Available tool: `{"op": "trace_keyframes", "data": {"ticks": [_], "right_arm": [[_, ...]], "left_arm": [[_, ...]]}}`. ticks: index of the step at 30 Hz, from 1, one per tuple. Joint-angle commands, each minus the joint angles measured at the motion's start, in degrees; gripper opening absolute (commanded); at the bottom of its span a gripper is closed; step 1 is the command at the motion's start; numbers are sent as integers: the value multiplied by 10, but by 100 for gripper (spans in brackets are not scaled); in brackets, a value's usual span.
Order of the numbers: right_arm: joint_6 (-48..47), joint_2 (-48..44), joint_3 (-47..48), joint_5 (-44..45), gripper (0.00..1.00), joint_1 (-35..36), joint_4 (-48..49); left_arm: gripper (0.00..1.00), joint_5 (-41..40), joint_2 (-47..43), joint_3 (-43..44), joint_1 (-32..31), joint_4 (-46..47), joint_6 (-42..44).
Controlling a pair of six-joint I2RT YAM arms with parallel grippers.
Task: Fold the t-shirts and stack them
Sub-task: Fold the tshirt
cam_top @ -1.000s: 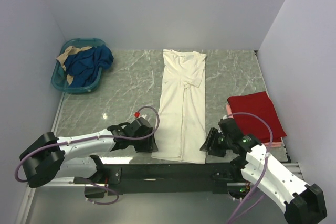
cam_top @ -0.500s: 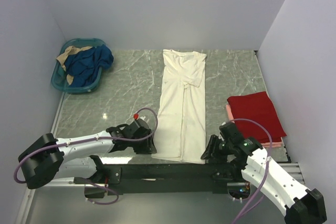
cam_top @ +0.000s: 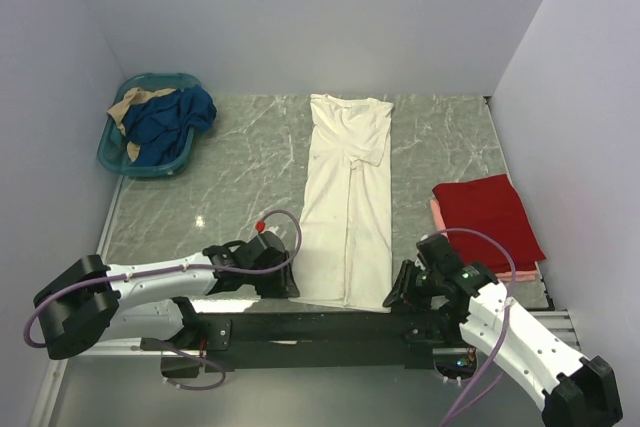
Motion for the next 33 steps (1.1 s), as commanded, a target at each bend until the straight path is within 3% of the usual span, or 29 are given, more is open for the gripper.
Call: {"op": "trace_keyframes", "data": {"ticks": [1, 6, 11, 15, 18, 26, 33], "right_arm": [[10, 7, -8, 0, 39, 4, 41], [20, 16, -26, -15, 29, 3, 80], [29, 13, -22, -33, 23, 4, 100], [14, 6, -7, -38, 6, 4, 79], [-8, -10, -1, -52, 1, 3, 49], [-59, -74, 37, -69, 0, 3, -66], [-64, -54, 107, -16, 0, 3, -47]], "left_arm": [[40, -14, 6, -15, -10, -9, -8], [34, -21, 10, -12, -15, -4, -12], [17, -17, 7, -7, -28, 4, -10], [8, -15, -1, -4, -41, -1, -14], [1, -12, -10, -2, -47, -9, -15], [1, -16, -47, 4, -85, -27, -31], [1, -49, -39, 52, -86, -51, -11]]}}
